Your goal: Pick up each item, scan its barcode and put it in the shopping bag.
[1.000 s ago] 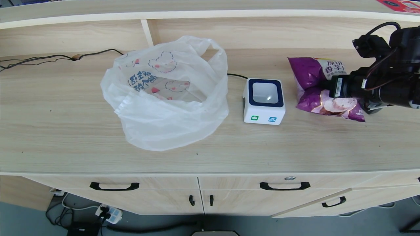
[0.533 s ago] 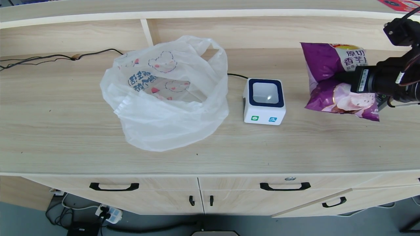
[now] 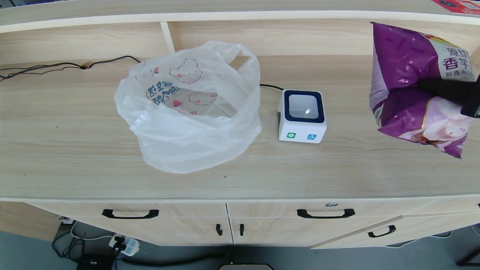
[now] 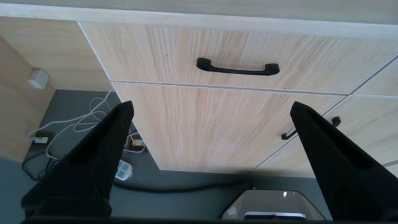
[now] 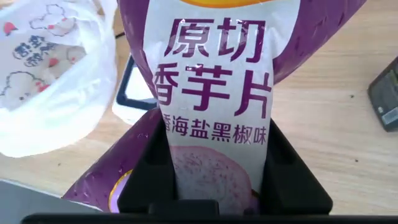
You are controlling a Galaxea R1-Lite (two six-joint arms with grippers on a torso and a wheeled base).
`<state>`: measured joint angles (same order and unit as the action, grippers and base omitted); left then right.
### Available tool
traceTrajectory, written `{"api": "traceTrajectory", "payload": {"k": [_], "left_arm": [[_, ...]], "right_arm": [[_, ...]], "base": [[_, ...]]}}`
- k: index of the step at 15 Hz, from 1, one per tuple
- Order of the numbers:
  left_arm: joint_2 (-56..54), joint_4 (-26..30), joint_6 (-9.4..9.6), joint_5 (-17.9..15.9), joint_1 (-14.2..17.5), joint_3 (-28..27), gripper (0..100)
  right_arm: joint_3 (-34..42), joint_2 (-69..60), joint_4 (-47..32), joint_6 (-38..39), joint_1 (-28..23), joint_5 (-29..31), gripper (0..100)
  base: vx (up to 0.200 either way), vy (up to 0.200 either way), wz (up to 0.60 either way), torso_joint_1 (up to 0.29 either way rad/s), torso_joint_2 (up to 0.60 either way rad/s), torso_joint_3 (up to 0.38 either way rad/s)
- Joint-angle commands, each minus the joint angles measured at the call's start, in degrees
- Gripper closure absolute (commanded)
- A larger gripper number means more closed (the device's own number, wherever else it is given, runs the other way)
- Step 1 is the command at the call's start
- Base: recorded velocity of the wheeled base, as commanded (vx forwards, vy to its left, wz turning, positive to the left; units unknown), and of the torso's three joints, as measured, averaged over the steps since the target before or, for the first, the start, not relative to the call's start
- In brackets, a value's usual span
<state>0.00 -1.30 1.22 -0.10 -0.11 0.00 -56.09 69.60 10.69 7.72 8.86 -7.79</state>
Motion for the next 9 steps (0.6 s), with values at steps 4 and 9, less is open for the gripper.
{"api": "traceTrajectory", "payload": {"k": [4, 9], "left_arm": [[0.09, -0.01, 0.1, 0.01, 0.02, 0.0, 0], [0.09, -0.01, 0.1, 0.01, 0.02, 0.0, 0]], "right_arm": [[21.64, -15.46, 12.34, 14.17, 16.27, -1.26, 100], [25.15, -14.66, 18.4, 37.46, 29.11, -7.94, 100]], "base": [[0.0, 0.0, 0.0, 0.0, 0.0, 0.0], [0.0, 0.0, 0.0, 0.0, 0.0, 0.0]]}}
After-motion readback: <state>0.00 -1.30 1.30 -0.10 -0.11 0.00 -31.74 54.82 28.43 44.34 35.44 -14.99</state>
